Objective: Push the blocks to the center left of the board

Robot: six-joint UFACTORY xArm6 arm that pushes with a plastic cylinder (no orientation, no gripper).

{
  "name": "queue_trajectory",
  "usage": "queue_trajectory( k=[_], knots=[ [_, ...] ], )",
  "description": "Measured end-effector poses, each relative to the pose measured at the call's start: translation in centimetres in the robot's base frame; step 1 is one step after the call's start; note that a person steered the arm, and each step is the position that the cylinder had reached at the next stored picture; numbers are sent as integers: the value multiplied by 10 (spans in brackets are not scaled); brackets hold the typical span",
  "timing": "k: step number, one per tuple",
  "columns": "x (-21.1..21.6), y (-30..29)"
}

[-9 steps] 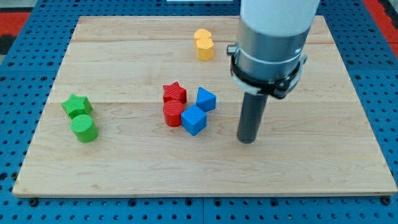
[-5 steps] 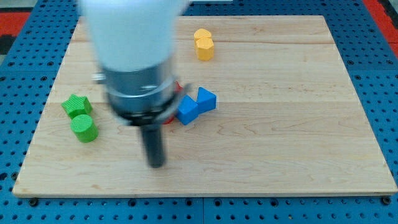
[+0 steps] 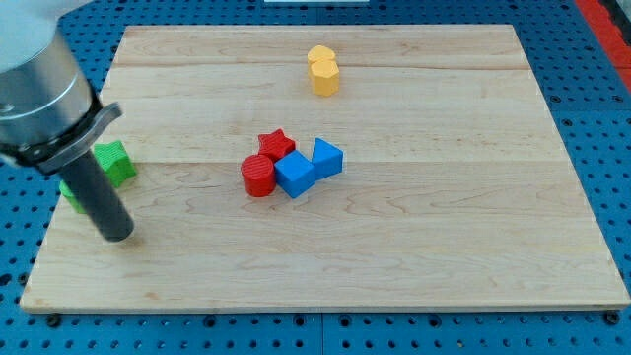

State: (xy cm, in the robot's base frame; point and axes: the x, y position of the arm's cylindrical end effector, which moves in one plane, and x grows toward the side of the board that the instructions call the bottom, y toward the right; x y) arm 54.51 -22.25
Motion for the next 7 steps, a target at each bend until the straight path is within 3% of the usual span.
queue_trajectory(
  k=[1,7],
  knots=[
    [0,-78],
    [-88,-10]
  ],
)
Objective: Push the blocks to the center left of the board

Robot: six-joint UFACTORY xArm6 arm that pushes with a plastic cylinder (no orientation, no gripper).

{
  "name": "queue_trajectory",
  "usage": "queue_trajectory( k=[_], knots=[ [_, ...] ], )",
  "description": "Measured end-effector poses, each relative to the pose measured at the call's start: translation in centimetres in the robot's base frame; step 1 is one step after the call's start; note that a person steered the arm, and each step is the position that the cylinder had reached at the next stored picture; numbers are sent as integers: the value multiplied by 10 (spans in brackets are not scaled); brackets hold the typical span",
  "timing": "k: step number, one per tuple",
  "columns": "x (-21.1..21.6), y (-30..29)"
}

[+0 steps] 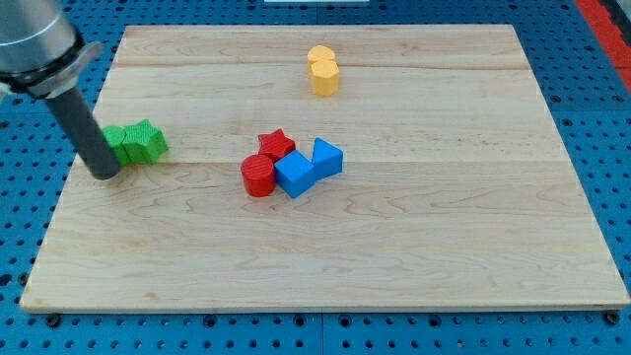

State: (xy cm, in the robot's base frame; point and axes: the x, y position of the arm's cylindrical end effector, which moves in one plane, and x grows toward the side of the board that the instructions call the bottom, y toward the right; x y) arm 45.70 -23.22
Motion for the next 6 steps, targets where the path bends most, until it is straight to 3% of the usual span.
queue_trajectory(
  k=[1,2,3,4,6],
  knots=[
    [-4,12],
    [19,-11],
    [17,-73],
    [-8,-72],
    [-12,6]
  ],
)
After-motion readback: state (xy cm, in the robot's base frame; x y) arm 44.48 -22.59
